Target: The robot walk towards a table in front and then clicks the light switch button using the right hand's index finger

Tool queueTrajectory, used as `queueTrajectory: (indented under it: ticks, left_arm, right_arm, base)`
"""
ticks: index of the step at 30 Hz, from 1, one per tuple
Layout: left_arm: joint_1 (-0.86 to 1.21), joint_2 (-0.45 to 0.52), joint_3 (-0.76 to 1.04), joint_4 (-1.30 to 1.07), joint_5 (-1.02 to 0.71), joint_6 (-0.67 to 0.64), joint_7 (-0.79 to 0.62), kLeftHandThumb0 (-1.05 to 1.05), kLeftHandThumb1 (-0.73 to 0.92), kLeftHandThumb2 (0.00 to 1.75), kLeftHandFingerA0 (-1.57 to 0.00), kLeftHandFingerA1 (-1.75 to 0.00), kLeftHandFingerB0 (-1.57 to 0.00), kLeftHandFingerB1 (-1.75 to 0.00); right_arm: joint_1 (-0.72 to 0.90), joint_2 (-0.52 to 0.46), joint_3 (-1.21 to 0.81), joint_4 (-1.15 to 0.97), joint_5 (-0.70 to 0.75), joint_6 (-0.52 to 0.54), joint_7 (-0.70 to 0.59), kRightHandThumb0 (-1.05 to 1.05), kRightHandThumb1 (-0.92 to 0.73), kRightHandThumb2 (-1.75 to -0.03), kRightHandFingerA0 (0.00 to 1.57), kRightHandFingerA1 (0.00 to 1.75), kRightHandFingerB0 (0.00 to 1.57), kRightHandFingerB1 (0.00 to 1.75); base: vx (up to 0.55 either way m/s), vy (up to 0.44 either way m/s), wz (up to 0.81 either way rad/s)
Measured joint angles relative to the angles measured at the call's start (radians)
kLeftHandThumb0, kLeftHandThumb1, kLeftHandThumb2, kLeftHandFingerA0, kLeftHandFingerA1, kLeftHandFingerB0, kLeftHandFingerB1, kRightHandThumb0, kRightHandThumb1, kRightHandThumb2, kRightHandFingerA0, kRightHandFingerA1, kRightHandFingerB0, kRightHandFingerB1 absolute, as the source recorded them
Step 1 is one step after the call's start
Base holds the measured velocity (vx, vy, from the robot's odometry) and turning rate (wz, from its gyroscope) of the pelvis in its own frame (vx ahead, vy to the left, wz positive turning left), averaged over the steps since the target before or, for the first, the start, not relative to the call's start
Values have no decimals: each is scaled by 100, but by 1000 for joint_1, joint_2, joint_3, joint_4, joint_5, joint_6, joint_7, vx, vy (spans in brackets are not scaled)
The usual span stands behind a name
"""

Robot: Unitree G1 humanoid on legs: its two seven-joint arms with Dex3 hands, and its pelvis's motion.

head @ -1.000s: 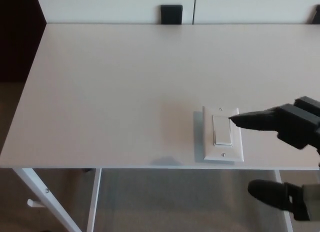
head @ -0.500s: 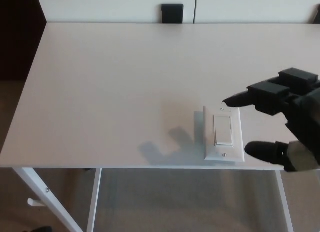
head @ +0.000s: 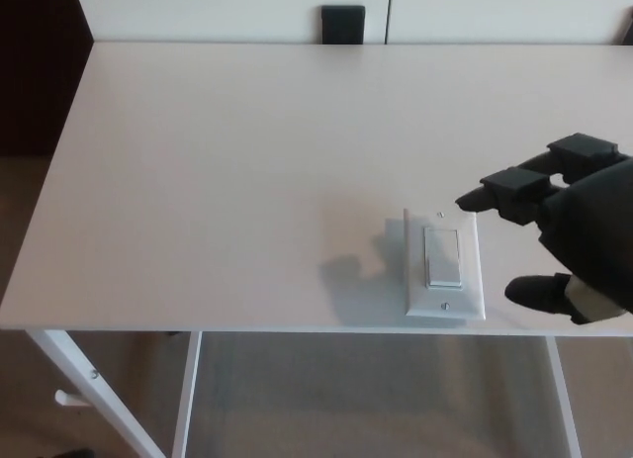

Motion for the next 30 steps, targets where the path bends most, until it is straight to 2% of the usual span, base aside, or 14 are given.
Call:
queueTrajectory:
  ticks: [4, 5, 12, 18, 19, 20, 21, 22, 23, 25, 26, 28, 29, 30]
  left_arm:
    - [2, 0, 0, -2, 0, 8, -5, -35, 54, 57, -44, -43, -42, -39]
    - [2, 0, 1, -2, 0, 9, -7, -35, 54, 57, -43, -43, -42, -39]
    - [2, 1, 1, -2, 0, 13, -15, -35, 55, 57, -42, -43, -40, -39]
    - [-1, 2, 1, -2, 0, 17, -20, -34, 55, 57, -43, -43, -42, -39]
    - [-1, 2, 1, -2, 0, 17, -20, -34, 55, 57, -43, -43, -42, -39]
    - [-1, 2, 1, -2, 0, 18, -20, -34, 56, 57, -43, -43, -42, -39]
    - [-1, 2, 1, -2, 0, 19, -20, -34, 56, 57, -43, -43, -42, -39]
    - [0, 2, 1, -3, 0, 20, -20, -35, 55, 57, -43, -43, -42, -39]
    - [0, 2, 1, -3, 0, 22, -20, -34, 55, 57, -43, -42, -42, -39]
    - [2, 2, 1, -6, 0, 23, -20, -35, 55, 57, -43, -43, -41, -39]
    - [2, 2, 1, -7, 0, 23, -20, -35, 55, 57, -43, -43, -41, -39]
    - [1, 2, 1, -9, 0, 23, -21, -35, 55, 57, -44, -43, -42, -39]
    - [1, 2, 1, -9, 0, 23, -21, -35, 55, 57, -44, -43, -42, -39]
    - [0, 2, 1, -9, 0, 23, -21, -36, 55, 57, -44, -43, -42, -39]
  right_arm:
    - [0, -4, 25, 0, -37, 26, 30, -72, -46, -55, 22, 45, 42, 39]
    - [0, -7, 32, 0, -43, 33, 40, -75, -39, -77, 13, 48, 31, 45]
    - [-13, -22, 55, -9, -63, 83, 152, -81, -43, -81, 2, 40, 16, 41]
    - [-49, -28, 65, -30, -66, 128, 251, -77, -41, -79, 3, 41, 15, 40]
    - [-56, -29, 68, -33, -68, 137, 267, -79, -47, -55, 9, 38, 23, 33]
    - [-59, -29, 70, -34, -69, 143, 279, -77, -41, -80, 3, 42, 15, 41]
    - [-62, -30, 72, -34, -71, 148, 287, -77, -41, -80, 3, 42, 15, 41]
    - [-64, -30, 75, -34, -73, 154, 297, -81, -49, -56, 9, 38, 23, 33]
    - [-67, -30, 79, -34, -75, 158, 305, -77, -40, -81, 3, 42, 15, 41]
    - [-78, -30, 91, -27, -84, 166, 320, -80, -42, -79, 9, 43, 20, 41]
    - [-84, -30, 97, -22, -89, 169, 325, -80, -47, -57, 10, 37, 25, 33]
    - [-90, -29, 106, -16, -95, 176, 333, -79, -48, -56, 10, 37, 25, 32]
    - [-93, -29, 110, -11, -98, 178, 334, -78, -41, -77, 9, 42, 20, 41]
    - [-99, -28, 119, -1, -103, 183, 337, -76, -41, -80, 3, 40, 16, 40]
  base:
    - [0, 0, 0]
    - [0, 0, 0]
    - [0, 0, 0]
    - [0, 0, 0]
    - [0, 0, 0]
    - [0, 0, 0]
    - [0, 0, 0]
    - [0, 0, 0]
    - [0, 0, 0]
    - [0, 0, 0]
    - [0, 0, 0]
    - [0, 0, 0]
    - [0, 0, 0]
    - [0, 0, 0]
